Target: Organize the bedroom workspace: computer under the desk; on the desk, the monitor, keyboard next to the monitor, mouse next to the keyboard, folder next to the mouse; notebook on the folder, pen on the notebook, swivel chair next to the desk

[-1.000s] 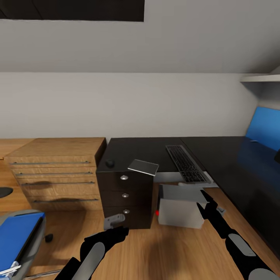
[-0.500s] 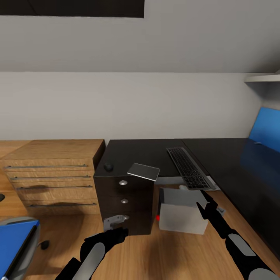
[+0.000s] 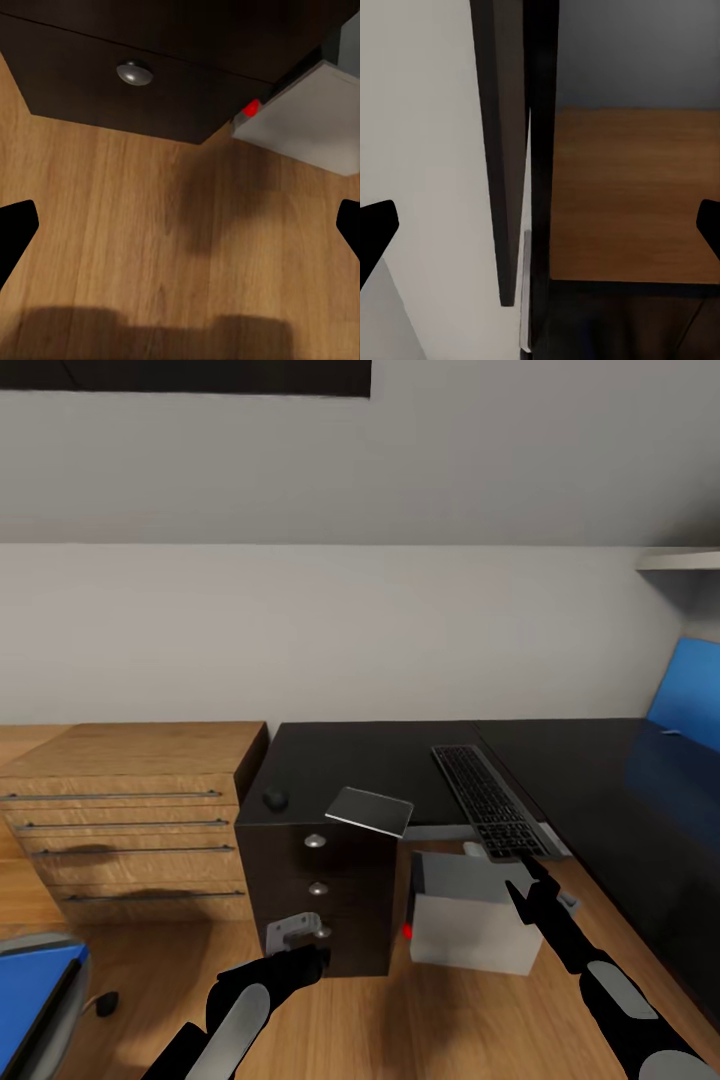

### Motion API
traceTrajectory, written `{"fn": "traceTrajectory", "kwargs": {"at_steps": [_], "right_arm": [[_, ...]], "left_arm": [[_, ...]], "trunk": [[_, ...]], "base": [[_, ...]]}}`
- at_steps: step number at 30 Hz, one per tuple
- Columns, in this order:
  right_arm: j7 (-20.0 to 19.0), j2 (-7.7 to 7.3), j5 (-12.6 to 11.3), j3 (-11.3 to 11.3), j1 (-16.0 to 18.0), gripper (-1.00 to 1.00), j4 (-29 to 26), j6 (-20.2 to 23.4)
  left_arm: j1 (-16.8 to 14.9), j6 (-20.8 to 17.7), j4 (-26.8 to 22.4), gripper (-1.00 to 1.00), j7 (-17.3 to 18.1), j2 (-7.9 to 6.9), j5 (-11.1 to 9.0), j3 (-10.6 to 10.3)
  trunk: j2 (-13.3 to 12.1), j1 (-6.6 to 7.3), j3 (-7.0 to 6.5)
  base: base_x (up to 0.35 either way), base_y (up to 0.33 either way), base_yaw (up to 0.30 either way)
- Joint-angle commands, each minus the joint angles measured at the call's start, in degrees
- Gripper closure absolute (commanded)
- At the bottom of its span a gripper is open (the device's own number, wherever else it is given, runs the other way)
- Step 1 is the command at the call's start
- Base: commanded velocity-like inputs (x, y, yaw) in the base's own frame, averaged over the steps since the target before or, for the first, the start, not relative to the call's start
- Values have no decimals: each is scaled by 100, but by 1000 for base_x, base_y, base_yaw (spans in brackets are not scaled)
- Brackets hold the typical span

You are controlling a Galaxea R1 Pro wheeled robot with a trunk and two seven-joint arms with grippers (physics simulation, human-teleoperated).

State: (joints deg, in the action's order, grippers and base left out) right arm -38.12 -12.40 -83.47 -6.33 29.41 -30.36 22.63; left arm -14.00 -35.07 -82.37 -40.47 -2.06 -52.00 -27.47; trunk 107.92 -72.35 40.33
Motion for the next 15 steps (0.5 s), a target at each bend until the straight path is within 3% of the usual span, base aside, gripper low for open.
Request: {"fn": "traceTrajectory", "kwargs": {"at_steps": [1, 11, 15], "right_arm": [[-3, 1, -46, -9, 4, -100, 3, 49], [-3, 1, -46, -7, 4, -100, 4, -11], [-3, 1, -46, -4, 4, -100, 4, -17]], "left_arm": [[-6, 2, -7, -100, -58, -5, -52, -13], [-6, 1, -7, -100, -66, -1, -57, -13], [-6, 0, -6, -100, -66, 1, -57, -13]], "trunk": [[3, 0, 6], [-398, 220, -174], [-398, 220, -174]], "base": [[42, 0, 0], [11, 0, 0], [0, 0, 0]]}}
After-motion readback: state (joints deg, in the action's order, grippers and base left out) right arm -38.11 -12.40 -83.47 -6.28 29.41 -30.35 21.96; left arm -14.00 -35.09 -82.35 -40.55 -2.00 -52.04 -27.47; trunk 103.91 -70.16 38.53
